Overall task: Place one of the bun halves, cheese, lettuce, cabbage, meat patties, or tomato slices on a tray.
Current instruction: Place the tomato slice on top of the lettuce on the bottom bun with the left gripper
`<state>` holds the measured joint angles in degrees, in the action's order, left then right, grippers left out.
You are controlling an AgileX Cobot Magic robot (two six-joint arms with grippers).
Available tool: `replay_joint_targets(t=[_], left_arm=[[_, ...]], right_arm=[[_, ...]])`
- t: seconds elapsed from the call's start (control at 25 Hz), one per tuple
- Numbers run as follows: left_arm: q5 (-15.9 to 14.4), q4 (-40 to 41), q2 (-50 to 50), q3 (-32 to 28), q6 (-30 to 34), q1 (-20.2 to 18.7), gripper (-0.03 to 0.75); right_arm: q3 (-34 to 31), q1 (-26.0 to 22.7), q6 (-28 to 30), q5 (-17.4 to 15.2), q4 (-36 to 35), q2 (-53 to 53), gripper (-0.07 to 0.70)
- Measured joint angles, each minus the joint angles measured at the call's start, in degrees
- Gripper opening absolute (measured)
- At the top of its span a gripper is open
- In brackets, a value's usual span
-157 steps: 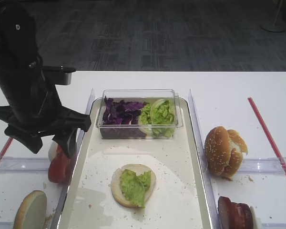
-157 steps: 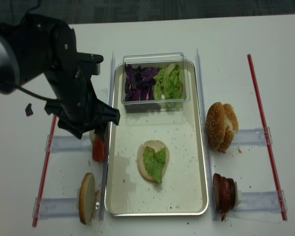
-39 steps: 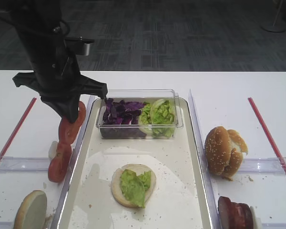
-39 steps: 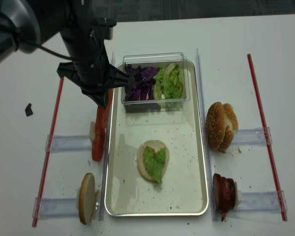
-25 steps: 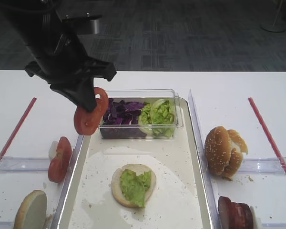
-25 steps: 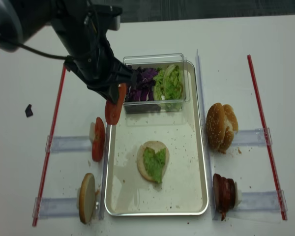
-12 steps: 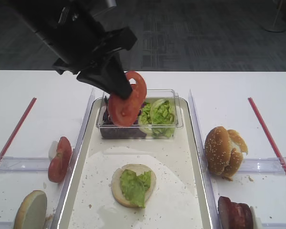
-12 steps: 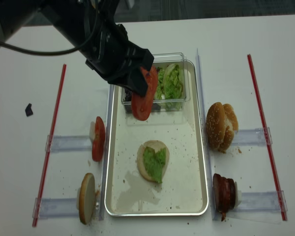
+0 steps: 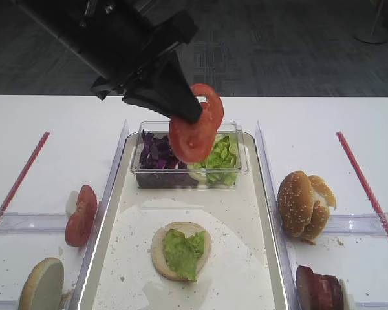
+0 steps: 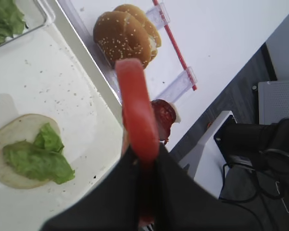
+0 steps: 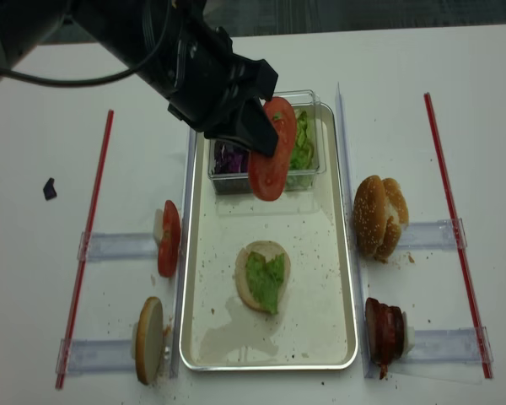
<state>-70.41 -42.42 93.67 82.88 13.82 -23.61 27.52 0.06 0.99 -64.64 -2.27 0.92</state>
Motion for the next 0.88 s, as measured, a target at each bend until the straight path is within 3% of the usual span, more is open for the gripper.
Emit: replay_joint_targets(t=[0.24, 0.44, 0.6, 0.88], left_arm=[[0.2, -3.1, 0.0, -5.8, 2.6, 2.5, 0.006], [1.1, -14.2, 0.0, -15.6, 11.8, 6.1, 0.006], [1.6, -17.4, 0.0, -21.0, 16.1, 8.1, 0.005], [2.4, -23.1, 4.2, -24.5, 20.4, 8.5, 0.005]], right_arm=[[0.0, 0.0, 0.0, 0.0, 0.0, 0.0, 0.633], [0.0, 0.0, 0.0, 0.0, 0.0, 0.0, 0.633], [0.0, 0.0, 0.0, 0.0, 0.0, 0.0, 0.633], [0.0, 0.0, 0.0, 0.0, 0.0, 0.0, 0.633]])
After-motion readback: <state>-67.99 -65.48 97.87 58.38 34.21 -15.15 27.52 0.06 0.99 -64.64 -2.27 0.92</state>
